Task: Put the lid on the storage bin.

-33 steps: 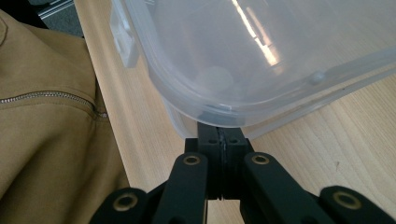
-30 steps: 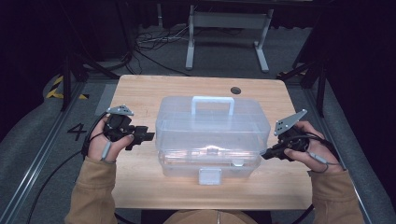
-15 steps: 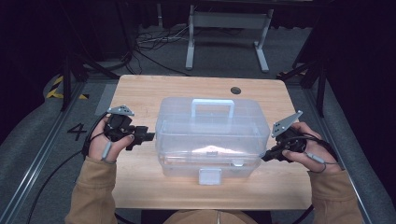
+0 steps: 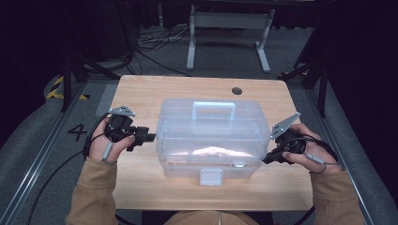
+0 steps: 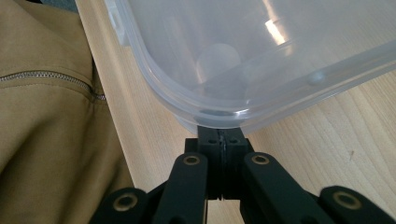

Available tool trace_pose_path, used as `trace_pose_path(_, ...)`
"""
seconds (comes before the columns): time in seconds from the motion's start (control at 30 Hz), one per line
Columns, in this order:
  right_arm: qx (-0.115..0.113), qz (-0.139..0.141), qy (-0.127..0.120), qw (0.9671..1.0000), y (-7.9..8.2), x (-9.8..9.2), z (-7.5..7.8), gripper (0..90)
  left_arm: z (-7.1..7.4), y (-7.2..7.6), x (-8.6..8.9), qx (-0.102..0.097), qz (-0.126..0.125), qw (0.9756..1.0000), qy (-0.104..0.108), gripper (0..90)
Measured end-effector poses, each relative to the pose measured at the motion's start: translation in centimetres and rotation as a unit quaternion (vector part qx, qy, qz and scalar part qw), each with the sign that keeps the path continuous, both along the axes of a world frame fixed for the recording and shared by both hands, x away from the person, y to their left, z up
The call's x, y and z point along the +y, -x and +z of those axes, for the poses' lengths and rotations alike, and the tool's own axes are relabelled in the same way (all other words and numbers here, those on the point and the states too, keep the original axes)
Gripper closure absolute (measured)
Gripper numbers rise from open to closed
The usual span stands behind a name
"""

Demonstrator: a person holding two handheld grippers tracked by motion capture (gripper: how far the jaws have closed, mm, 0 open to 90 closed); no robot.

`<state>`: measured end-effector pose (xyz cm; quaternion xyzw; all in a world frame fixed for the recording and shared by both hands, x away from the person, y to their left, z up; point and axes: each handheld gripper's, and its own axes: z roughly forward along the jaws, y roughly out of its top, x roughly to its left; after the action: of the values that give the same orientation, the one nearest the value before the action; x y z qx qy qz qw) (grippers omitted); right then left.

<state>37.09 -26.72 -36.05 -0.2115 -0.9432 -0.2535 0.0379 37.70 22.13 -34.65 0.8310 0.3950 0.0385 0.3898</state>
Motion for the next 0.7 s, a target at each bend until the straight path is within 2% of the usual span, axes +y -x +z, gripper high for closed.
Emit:
trace_pose_path(0.4, 0.004, 0.004, 0.012, 0.9999, -0.11, 0.13, -0.34, 90.0, -0.14, -0.07, -0.01, 0.001, 0.000, 1.0000, 0.000, 56.8)
trace_pose_path(0.57, 0.012, 0.001, 0.017, 0.9998, -0.16, 0.16, -0.55, 90.0, -0.15, -0.07, 0.02, 0.003, -0.001, 1.0000, -0.001, 56.8)
trace_pose_path(0.7, 0.025, 0.001, 0.040, 0.9989, -0.11, -0.24, -0.71, 90.0, -0.17, -0.08, 0.03, 0.003, -0.001, 1.0000, -0.001, 56.8)
